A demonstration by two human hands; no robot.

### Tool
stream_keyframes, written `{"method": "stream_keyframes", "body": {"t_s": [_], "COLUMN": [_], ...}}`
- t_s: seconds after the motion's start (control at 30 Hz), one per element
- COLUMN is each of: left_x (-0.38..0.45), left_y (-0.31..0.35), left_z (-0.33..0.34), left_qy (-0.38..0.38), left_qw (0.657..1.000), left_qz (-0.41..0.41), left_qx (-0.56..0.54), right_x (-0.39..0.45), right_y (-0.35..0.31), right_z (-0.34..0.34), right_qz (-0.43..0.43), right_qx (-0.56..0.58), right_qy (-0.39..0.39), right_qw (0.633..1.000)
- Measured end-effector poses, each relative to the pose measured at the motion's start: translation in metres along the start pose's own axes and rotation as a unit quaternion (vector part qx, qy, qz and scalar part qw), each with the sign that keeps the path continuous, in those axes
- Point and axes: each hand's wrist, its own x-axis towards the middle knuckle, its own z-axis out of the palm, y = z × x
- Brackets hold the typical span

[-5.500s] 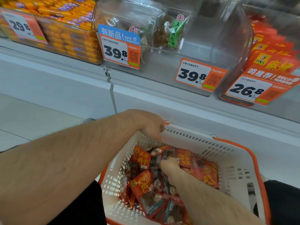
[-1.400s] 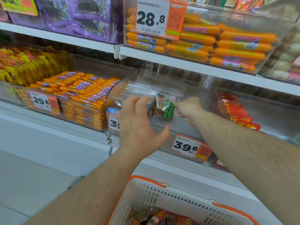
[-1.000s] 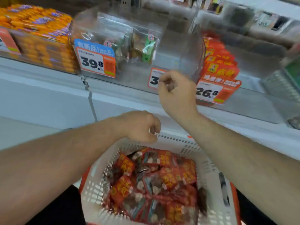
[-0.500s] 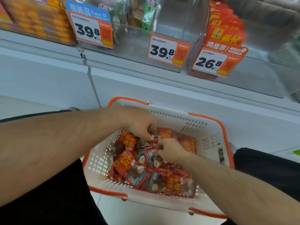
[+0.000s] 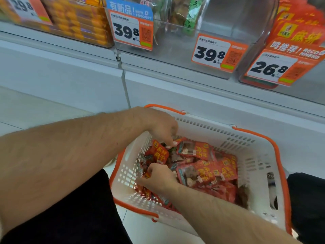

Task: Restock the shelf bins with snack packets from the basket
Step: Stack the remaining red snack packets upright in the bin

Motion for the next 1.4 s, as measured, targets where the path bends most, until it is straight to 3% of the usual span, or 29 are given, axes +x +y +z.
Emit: {"method": "stream_keyframes", "body": {"t_s": [0.23,0.33,0.47,0.6,0.77,0.9,1.03,1.13,1.27,1.33,1.4], "left_x": [-0.004,-0.003,-0.002,0.000,-0.001,-0.003,-0.022,-0.043,-0.063,-0.066,-0.065], "left_y": [-0.006,-0.009,-0.015,-0.015,-0.003,0.013,0.023,0.017,0.010,0.017,0.031], "left_z": [0.005,0.004,0.003,-0.002,-0.016,-0.028,-0.050,-0.066,-0.081,-0.086,-0.089], "left_qy": [-0.007,-0.012,-0.017,-0.026,0.035,0.110,0.142,0.168,0.188,0.204,0.218], "left_qw": [1.000,1.000,1.000,0.999,0.995,0.977,0.957,0.911,0.812,0.756,0.707], "left_qz": [-0.010,-0.015,-0.021,-0.027,0.008,0.033,0.067,0.108,0.154,0.169,0.182], "left_qx": [-0.007,-0.008,0.008,0.000,-0.098,-0.181,-0.245,-0.360,-0.531,-0.599,-0.648], "right_x": [0.015,0.014,0.012,0.005,-0.019,-0.038,-0.069,-0.100,-0.136,-0.150,-0.159], "right_y": [0.004,0.011,0.020,0.029,0.025,0.018,0.005,-0.002,-0.002,0.000,0.000], "right_z": [0.014,0.007,-0.028,-0.077,-0.138,-0.178,-0.208,-0.237,-0.266,-0.270,-0.271], "right_qz": [0.027,0.029,0.064,0.070,0.015,-0.038,-0.073,-0.098,-0.101,-0.092,-0.091], "right_qx": [0.018,0.122,0.307,0.356,0.379,0.440,0.403,0.322,0.320,0.402,0.514], "right_qy": [0.046,0.053,0.034,0.039,0.074,0.097,0.107,0.128,0.123,0.128,0.134], "right_qw": [0.998,0.991,0.949,0.931,0.922,0.892,0.906,0.933,0.934,0.902,0.842]}}
